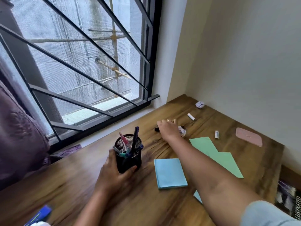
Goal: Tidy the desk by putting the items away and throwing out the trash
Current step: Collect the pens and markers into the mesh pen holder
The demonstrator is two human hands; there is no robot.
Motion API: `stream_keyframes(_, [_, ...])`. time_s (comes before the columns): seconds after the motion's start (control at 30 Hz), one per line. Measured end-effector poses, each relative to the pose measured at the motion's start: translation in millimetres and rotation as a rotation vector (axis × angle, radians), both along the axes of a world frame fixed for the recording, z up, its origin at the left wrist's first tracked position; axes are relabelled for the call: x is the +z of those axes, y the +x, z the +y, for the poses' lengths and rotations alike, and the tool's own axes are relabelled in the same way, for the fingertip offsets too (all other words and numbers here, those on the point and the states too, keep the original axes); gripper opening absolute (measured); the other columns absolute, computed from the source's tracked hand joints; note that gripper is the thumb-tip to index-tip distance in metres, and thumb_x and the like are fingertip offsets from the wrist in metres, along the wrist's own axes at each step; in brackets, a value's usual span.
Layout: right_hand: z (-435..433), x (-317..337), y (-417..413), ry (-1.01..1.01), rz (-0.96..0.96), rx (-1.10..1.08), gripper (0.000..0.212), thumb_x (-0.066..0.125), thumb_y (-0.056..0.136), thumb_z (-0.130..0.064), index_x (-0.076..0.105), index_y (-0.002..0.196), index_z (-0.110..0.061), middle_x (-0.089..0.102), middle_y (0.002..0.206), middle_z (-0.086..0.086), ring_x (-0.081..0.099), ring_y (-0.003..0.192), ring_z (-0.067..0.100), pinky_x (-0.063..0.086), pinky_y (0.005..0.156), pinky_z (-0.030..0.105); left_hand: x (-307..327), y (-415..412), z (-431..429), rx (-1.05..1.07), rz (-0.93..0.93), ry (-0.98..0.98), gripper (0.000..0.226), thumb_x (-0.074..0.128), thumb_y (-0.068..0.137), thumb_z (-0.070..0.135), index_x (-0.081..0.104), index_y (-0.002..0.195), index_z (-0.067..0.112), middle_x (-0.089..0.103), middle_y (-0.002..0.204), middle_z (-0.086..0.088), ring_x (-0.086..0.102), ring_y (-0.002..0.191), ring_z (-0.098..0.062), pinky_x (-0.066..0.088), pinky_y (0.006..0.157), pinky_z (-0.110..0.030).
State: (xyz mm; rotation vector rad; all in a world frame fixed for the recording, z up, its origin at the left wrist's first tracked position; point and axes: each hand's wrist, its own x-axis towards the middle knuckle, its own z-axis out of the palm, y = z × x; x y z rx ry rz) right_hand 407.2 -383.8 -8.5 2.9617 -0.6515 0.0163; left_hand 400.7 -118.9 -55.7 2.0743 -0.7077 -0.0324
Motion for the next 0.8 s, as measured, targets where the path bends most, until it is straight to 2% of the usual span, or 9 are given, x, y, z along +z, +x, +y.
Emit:
stream_keyframes(0.1, [6, -2, -2, -0.010, -0.006, 0.052, 0.029, 0.035, 0.095, -0.004, 0.049, 0.118, -0.015, 0.053, 0.128, 0.006, 0.041, 0.130, 0.031, 0.020, 0.109, 0.055, 2, -3, 2, 0.013, -0.001, 0.006, 0.082, 0.064, 0.057, 0.068, 0.034, 0.122, 0.027, 0.056, 0.110, 0.012, 0.061, 0.096, -0.013, 0.046, 0.076, -0.025])
stream_keyframes(0.2, [25, 11, -6, 0.050, -0.234, 0.127, 0.038, 0.031, 0.093, -0.004, 0.048, 0.122, -0.020, 0.055, 0.127, -0.001, 0.046, 0.123, 0.026, 0.022, 0.105, 0.049, 3, -5, 3, 0.020, 0.007, 0.011, 0.080, 0.063, 0.058, 0.068, 0.034, 0.120, 0.027, 0.057, 0.109, 0.011, 0.061, 0.096, -0.014, 0.047, 0.076, -0.027])
stream_keyframes(0.33, [70, 35, -28, 0.594, -0.788, 0.183, 0.027, 0.039, 0.095, -0.010, 0.053, 0.114, -0.021, 0.054, 0.105, -0.016, 0.053, 0.106, 0.015, 0.025, 0.093, 0.037, 5, -12, 6, 0.035, 0.005, 0.004, 0.076, 0.065, 0.059, 0.065, 0.036, 0.118, 0.027, 0.057, 0.106, 0.011, 0.060, 0.092, -0.012, 0.045, 0.074, -0.023])
stream_keyframes(0.4, [92, 53, -47, 0.855, -1.038, 0.251, 0.021, 0.041, 0.095, -0.017, 0.054, 0.112, -0.018, 0.058, 0.103, -0.010, 0.057, 0.100, 0.013, 0.038, 0.092, 0.034, 7, -17, 11, 0.049, 0.017, -0.005, 0.074, 0.067, 0.059, 0.063, 0.037, 0.116, 0.028, 0.059, 0.107, 0.011, 0.060, 0.093, -0.011, 0.047, 0.074, -0.025])
stream_keyframes(0.47, [113, 72, -67, 1.053, -1.167, 0.293, 0.023, 0.040, 0.095, -0.017, 0.052, 0.112, -0.007, 0.060, 0.102, -0.004, 0.057, 0.097, 0.010, 0.043, 0.091, 0.022, 7, -23, 17, 0.069, 0.043, 0.000, 0.075, 0.067, 0.058, 0.062, 0.037, 0.117, 0.027, 0.061, 0.110, 0.008, 0.061, 0.095, -0.012, 0.050, 0.077, -0.028])
stream_keyframes(0.53, [132, 84, -83, 1.143, -1.180, 0.314, 0.028, 0.040, 0.095, -0.016, 0.052, 0.114, 0.000, 0.060, 0.099, -0.006, 0.057, 0.095, 0.006, 0.043, 0.089, 0.017, 6, -28, 25, 0.082, 0.055, 0.019, 0.080, 0.067, 0.057, 0.064, 0.037, 0.119, 0.023, 0.061, 0.112, 0.005, 0.061, 0.096, -0.015, 0.050, 0.078, -0.030])
stream_keyframes(0.6, [149, 84, -96, 1.147, -1.091, 0.346, 0.026, 0.041, 0.095, -0.016, 0.053, 0.112, -0.002, 0.060, 0.095, -0.010, 0.057, 0.091, 0.002, 0.043, 0.087, 0.017, 7, -34, 34, 0.087, 0.078, 0.025, 0.082, 0.069, 0.058, 0.064, 0.036, 0.120, 0.022, 0.061, 0.112, 0.004, 0.061, 0.097, -0.016, 0.050, 0.077, -0.030])
stream_keyframes(0.73, [175, 68, -111, 1.057, -0.788, 0.350, 0.017, 0.046, 0.095, -0.015, 0.055, 0.109, -0.012, 0.063, 0.096, -0.007, 0.059, 0.090, 0.004, 0.047, 0.084, 0.026, 9, -53, 51, 0.119, 0.099, -0.012, 0.072, 0.081, 0.062, 0.046, 0.038, 0.114, 0.022, 0.061, 0.106, 0.005, 0.061, 0.094, -0.016, 0.045, 0.071, -0.027])
stream_keyframes(0.8, [187, 65, -117, 0.980, -0.607, 0.345, 0.017, 0.051, 0.095, -0.011, 0.059, 0.111, -0.013, 0.064, 0.103, -0.002, 0.059, 0.100, 0.012, 0.046, 0.091, 0.034, 12, -64, 63, 0.129, 0.112, -0.034, 0.071, 0.083, 0.062, 0.040, 0.038, 0.113, 0.023, 0.061, 0.105, 0.007, 0.061, 0.093, -0.014, 0.043, 0.069, -0.024])
